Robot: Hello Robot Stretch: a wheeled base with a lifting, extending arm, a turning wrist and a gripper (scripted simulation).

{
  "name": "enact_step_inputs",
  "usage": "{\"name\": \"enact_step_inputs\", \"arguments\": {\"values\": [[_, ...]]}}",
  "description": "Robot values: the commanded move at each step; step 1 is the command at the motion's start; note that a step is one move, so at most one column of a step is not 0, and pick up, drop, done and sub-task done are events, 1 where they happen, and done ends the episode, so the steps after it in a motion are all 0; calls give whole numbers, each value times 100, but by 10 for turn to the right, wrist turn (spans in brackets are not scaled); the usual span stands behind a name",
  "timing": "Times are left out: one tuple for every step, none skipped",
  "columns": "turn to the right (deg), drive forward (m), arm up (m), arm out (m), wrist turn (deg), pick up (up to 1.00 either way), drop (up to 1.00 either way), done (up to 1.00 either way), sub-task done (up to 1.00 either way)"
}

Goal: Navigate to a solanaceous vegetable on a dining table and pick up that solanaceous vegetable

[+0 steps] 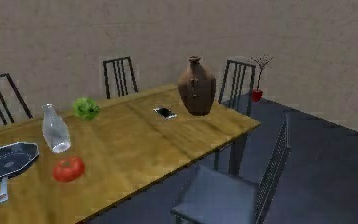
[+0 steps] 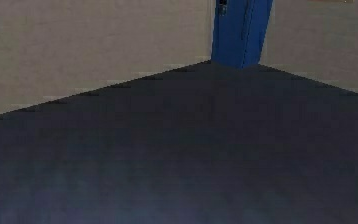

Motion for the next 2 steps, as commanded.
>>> {"name": "enact_step_inputs", "arguments": {"values": [[0, 25, 0, 0, 0, 0, 0, 0, 0], [-450, 0, 0, 0, 0, 0, 0, 0, 0]]}}
